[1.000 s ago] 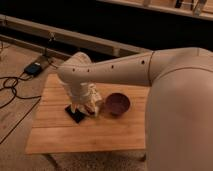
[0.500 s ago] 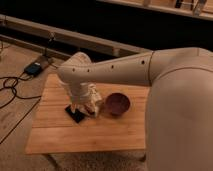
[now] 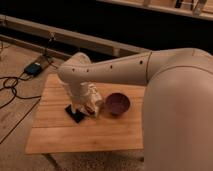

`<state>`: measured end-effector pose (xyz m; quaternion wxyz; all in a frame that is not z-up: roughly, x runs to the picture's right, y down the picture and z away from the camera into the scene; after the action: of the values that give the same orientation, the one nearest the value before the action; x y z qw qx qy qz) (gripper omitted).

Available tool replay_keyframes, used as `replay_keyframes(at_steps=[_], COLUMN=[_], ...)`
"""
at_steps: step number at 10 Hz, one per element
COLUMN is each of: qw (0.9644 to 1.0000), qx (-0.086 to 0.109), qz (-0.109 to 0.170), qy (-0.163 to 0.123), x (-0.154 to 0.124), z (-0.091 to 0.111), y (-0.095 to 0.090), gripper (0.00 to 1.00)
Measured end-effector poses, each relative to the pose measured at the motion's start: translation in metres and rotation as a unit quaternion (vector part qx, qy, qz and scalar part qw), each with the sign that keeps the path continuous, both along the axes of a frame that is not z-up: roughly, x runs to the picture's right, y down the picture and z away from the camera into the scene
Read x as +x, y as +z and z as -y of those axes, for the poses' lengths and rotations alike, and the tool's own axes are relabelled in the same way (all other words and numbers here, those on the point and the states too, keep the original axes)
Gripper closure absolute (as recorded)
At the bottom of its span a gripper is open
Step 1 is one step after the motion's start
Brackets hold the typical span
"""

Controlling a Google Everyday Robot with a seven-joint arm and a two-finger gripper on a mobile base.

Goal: Place the pepper in the ceramic bowl

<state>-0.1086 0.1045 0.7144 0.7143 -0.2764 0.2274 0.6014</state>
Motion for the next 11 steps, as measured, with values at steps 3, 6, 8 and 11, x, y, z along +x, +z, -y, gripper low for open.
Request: replay_keyframes(at_steps=[3,6,8,11], qw=[0.9974,0.9947,0.9947,0.9945], qx=[-0.006,-0.014,-0.019,-0.027], qz=[0.05,0.069,0.065,0.062], qy=[-0.052,-0.074,-0.078,-0.08], x=[-0.004,0.004,0.018,0.023], z=[0.0,-0.003,-0.005,-0.01], y=[0.024,0.049,0.069,0.095], gripper=[0.35,0.35,0.35,0.35])
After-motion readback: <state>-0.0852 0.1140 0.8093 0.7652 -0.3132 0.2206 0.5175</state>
